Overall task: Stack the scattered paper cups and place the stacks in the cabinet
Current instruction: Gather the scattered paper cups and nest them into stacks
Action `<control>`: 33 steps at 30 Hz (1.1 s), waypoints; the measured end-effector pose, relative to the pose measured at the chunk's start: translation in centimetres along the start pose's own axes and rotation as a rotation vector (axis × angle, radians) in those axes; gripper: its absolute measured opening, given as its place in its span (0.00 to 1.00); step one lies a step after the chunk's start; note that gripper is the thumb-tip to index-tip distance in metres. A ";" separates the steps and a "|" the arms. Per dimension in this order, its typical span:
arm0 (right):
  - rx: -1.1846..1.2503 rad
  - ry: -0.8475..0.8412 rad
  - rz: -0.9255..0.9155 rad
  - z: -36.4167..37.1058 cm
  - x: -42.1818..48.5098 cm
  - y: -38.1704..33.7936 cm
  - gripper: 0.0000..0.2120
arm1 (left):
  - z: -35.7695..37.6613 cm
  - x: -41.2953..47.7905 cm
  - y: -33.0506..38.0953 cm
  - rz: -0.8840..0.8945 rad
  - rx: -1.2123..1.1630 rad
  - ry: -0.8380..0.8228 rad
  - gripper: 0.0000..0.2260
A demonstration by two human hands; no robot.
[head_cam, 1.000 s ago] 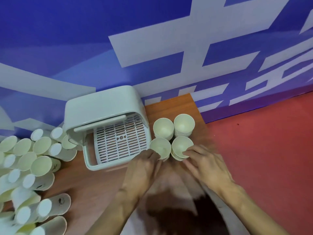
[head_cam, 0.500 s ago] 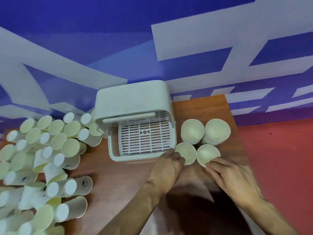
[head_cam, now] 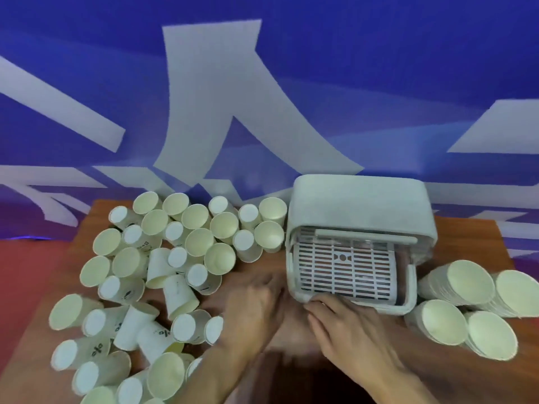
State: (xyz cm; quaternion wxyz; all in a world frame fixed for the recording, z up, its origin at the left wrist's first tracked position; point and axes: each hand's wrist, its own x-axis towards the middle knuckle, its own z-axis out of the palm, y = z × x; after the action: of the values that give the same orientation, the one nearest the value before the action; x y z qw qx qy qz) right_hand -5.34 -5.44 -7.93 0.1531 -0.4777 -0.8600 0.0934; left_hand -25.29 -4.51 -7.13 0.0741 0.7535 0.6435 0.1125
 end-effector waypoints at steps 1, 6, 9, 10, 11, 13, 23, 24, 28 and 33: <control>-0.009 -0.031 -0.012 1.2 1.7 -1.5 0.04 | -0.4 0.4 -2.4 -0.045 0.025 0.002 0.08; -0.145 -0.098 0.071 5.7 9.9 -5.0 0.24 | -0.5 2.9 -9.6 -0.128 0.135 -0.060 0.09; -0.262 -0.215 0.146 7.0 12.9 -5.4 0.27 | 0.4 4.4 -11.1 -0.131 0.147 -0.103 0.12; -0.282 -0.251 0.167 7.4 13.7 -5.4 0.26 | 0.7 4.7 -11.3 -0.135 0.162 -0.121 0.13; -0.297 -0.267 0.185 7.8 14.3 -5.3 0.25 | 1.0 5.0 -11.5 -0.137 0.189 -0.157 0.14; -0.336 -0.309 0.221 8.3 15.0 -5.2 0.23 | 1.7 5.3 -11.9 -0.148 0.248 -0.232 0.14; -0.294 -0.360 0.293 10.9 15.8 -5.6 0.14 | 3.2 4.9 -14.3 -0.145 0.341 -0.311 0.19; -0.305 -0.336 0.277 11.0 15.6 -5.7 0.12 | 3.0 4.8 -14.3 -0.142 0.337 -0.284 0.19; -0.274 -0.136 0.270 10.8 14.6 -6.0 0.11 | 1.8 4.4 -13.6 -0.149 0.262 -0.141 0.21; -0.159 0.005 0.292 7.9 12.9 -6.6 0.06 | -0.1 3.1 -11.9 -0.208 0.205 -0.009 0.18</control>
State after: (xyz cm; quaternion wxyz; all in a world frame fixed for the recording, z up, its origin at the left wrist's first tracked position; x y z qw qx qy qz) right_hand -19.75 1.99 -11.07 0.1019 -0.6082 -0.7859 0.0453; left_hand -36.20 0.50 -9.85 0.0112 0.6869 0.7258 0.0345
